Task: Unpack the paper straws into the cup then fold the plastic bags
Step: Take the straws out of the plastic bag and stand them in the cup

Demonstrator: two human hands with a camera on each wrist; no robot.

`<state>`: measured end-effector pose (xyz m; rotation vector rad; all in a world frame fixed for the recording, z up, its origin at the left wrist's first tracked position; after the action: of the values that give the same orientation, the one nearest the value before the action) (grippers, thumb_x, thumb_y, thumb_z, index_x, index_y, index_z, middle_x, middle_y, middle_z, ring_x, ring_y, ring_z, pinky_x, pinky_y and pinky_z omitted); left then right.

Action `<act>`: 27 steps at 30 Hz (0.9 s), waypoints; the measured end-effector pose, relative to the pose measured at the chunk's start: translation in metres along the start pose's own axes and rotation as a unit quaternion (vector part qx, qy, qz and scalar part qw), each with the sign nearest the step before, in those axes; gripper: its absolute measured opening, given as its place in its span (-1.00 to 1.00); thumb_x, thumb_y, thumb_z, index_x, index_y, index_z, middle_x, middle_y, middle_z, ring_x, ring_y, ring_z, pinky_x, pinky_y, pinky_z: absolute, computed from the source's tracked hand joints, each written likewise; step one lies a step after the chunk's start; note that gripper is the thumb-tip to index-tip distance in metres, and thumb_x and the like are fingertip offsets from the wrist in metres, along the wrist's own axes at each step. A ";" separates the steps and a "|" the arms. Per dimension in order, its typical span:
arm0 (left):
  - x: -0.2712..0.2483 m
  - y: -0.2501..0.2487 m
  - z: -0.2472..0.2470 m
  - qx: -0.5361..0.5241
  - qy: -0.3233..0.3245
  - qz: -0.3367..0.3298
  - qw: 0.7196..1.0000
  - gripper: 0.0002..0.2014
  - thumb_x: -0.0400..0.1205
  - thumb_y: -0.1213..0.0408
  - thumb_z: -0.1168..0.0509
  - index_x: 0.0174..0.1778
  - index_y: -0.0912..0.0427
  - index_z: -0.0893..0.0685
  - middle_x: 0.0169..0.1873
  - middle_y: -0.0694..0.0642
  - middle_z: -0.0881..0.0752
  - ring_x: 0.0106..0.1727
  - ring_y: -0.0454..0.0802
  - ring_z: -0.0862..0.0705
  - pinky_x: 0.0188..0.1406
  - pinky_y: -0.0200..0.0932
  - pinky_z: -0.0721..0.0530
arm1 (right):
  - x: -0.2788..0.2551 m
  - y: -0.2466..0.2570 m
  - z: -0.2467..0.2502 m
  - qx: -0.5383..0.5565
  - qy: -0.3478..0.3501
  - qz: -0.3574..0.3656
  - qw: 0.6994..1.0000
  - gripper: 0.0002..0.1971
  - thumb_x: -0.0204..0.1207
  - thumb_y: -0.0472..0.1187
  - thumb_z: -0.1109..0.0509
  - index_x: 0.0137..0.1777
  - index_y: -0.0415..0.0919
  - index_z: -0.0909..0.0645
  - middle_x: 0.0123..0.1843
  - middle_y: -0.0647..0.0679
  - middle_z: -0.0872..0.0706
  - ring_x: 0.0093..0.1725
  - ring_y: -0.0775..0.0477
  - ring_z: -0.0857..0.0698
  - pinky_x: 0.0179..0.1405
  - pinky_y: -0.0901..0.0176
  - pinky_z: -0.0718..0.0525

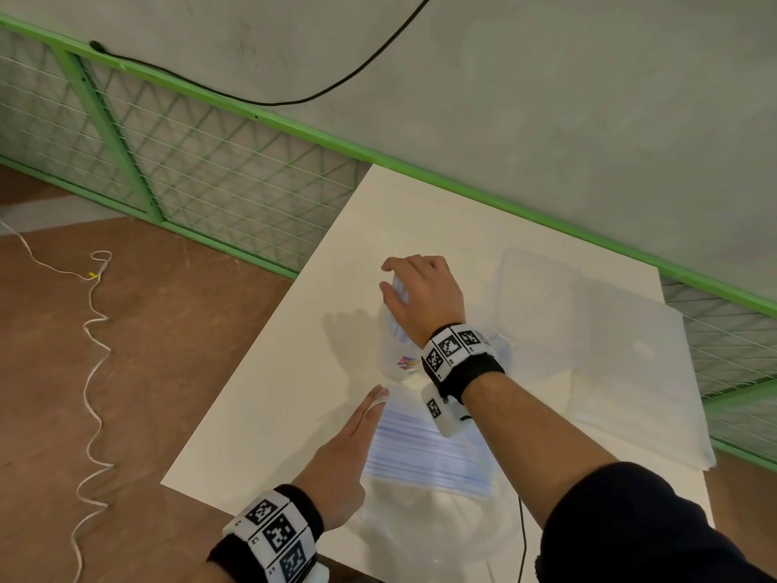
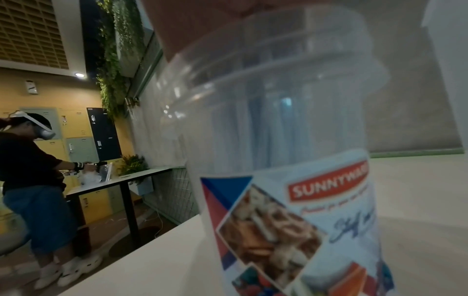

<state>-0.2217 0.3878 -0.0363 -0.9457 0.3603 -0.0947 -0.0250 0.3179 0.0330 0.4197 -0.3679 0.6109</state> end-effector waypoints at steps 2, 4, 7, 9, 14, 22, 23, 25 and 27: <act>0.000 -0.001 0.001 0.002 -0.002 0.000 1.000 0.05 0.40 0.78 -0.01 0.66 -0.12 0.26 0.61 -0.37 0.30 0.59 -0.45 0.22 0.20 -0.85 0.14 | 0.004 0.001 0.005 0.023 -0.026 -0.003 0.999 -0.78 0.53 -0.25 -0.40 0.17 -0.09 -0.69 0.07 -0.07 -0.68 0.03 -0.22 -0.59 -0.19 -0.01 -0.69; 0.000 -0.001 0.001 0.001 -0.004 0.000 1.000 0.04 0.40 0.78 -0.01 0.67 -0.11 0.25 0.61 -0.36 0.28 0.61 -0.43 0.21 0.22 -0.84 0.15 | 0.010 -0.002 0.011 0.041 -0.027 -0.019 0.999 -0.73 0.57 -0.30 -0.36 0.24 -0.12 -0.66 0.18 -0.13 -0.62 0.05 -0.21 -0.59 -0.21 0.05 -0.63; 0.000 0.000 0.002 -0.001 -0.005 -0.001 1.000 0.05 0.40 0.78 -0.01 0.67 -0.11 0.26 0.61 -0.37 0.29 0.61 -0.42 0.19 0.21 -0.85 0.14 | 0.012 -0.005 0.005 -0.028 0.108 -0.026 0.993 -0.70 0.69 -0.13 -0.24 0.35 -0.11 -0.62 0.30 -0.11 -0.65 0.19 -0.23 -0.63 0.11 -0.05 -0.57; 0.001 0.000 0.002 -0.002 -0.004 -0.001 1.000 0.06 0.39 0.77 -0.02 0.67 -0.14 0.27 0.60 -0.40 0.29 0.60 -0.43 0.18 0.19 -0.85 0.12 | 0.009 -0.002 0.009 -0.077 0.130 -0.011 0.988 -0.63 0.71 0.07 -0.15 0.38 -0.02 -0.60 0.35 -0.01 -0.66 0.33 -0.15 -0.61 0.31 -0.07 -0.39; 0.001 0.005 0.000 -0.009 -0.002 -0.002 1.000 0.09 0.37 0.78 -0.01 0.64 -0.20 0.28 0.60 -0.41 0.30 0.60 -0.45 0.18 0.27 -0.81 0.04 | -0.008 -0.002 0.065 0.063 -0.078 -0.050 0.994 -0.55 0.67 0.10 -0.14 0.42 -0.11 -0.55 0.44 -0.05 -0.59 0.47 -0.07 -0.49 0.46 -0.04 -0.39; 0.005 0.005 -0.001 -0.005 -0.002 -0.004 1.000 0.09 0.39 0.79 -0.02 0.59 -0.24 0.34 0.58 -0.43 0.33 0.59 -0.47 0.18 0.30 -0.78 -0.01 | -0.052 -0.012 0.037 0.078 0.010 -0.146 0.986 -0.08 0.43 0.34 -0.33 0.66 -0.16 -0.15 0.73 -0.11 -0.09 0.70 -0.14 -0.05 0.67 -0.14 -0.10; 0.005 0.005 -0.001 -0.007 0.002 -0.003 1.000 0.09 0.39 0.79 -0.02 0.59 -0.23 0.33 0.58 -0.42 0.32 0.59 -0.46 0.20 0.26 -0.82 0.04 | -0.045 -0.012 0.034 0.075 0.018 -0.143 0.987 -0.07 0.43 0.34 -0.33 0.66 -0.18 -0.13 0.73 -0.13 -0.08 0.70 -0.13 -0.03 0.69 -0.13 -0.05; 0.005 0.006 -0.002 -0.006 0.007 0.003 1.000 0.09 0.39 0.79 -0.01 0.62 -0.21 0.30 0.59 -0.42 0.31 0.60 -0.45 0.20 0.21 -0.85 0.03 | -0.036 -0.013 0.028 0.078 0.038 -0.156 0.984 -0.04 0.43 0.31 -0.40 0.68 -0.17 -0.10 0.74 -0.13 -0.06 0.71 -0.11 -0.02 0.69 -0.10 -0.01; 0.004 0.007 -0.002 0.001 0.007 0.004 1.000 0.09 0.38 0.79 -0.02 0.65 -0.17 0.29 0.61 -0.40 0.31 0.60 -0.45 0.19 0.22 -0.84 0.02 | -0.031 -0.016 0.021 0.102 0.054 -0.170 0.979 -0.01 0.40 0.30 -0.47 0.69 -0.11 -0.07 0.74 -0.08 -0.03 0.70 -0.10 -0.03 0.69 -0.04 -0.05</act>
<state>-0.2192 0.3897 -0.0443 -0.9427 0.3773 -0.0937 -0.0430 0.2814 0.0322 0.6288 -0.1230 0.3361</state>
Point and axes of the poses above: each hand's wrist, its own x-axis towards the middle knuckle, its own z-axis out of the back of the hand, y = z × x, the point moved 4 cm from there along x, towards the middle knuckle
